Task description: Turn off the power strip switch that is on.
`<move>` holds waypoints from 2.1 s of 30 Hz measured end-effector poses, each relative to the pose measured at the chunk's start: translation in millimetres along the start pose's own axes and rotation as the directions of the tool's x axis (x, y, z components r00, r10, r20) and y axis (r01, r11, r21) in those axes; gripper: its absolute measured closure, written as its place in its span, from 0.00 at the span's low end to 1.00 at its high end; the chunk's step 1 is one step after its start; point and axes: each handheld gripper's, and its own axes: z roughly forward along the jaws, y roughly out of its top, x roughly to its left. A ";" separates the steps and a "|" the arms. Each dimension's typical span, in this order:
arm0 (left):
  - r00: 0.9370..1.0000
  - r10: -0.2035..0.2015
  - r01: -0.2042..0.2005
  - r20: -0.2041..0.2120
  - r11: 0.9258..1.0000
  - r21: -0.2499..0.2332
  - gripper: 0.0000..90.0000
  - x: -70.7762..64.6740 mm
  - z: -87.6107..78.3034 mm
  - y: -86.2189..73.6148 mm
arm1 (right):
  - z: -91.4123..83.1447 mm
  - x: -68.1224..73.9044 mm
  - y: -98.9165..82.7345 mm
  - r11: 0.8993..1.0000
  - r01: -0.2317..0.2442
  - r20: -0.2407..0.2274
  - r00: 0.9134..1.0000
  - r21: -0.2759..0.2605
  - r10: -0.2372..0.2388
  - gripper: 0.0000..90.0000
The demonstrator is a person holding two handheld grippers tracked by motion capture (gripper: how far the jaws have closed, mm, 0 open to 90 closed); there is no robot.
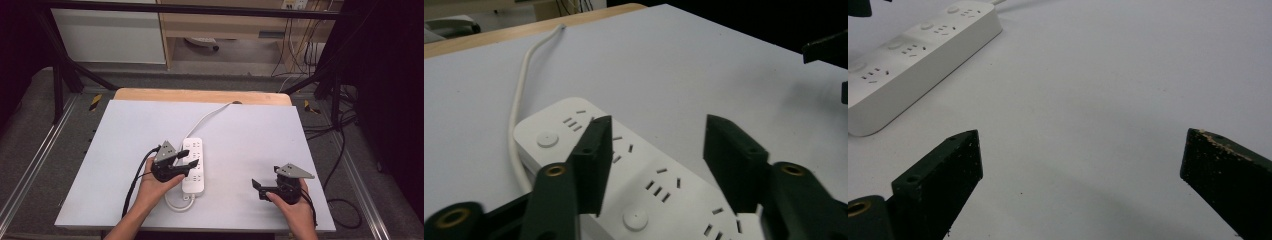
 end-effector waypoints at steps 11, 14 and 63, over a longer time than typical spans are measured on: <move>0.997 -0.061 0.060 -0.040 0.998 -0.024 0.13 2.6 1.5 10.7 | -0.3 -1.6 0.3 1.000 -0.001 -0.001 1.000 -0.007 0.001 0.04; 0.997 -0.046 0.046 -0.068 0.999 -0.002 0.13 -0.9 4.8 11.9 | 0.7 -1.8 0.9 1.000 -0.002 -0.004 1.000 -0.005 0.002 0.04; 0.963 -0.136 0.115 -0.232 0.988 -0.100 0.06 60.1 -114.4 12.6 | 0.3 -1.0 1.2 1.000 0.005 -0.024 1.000 -0.018 -0.006 0.03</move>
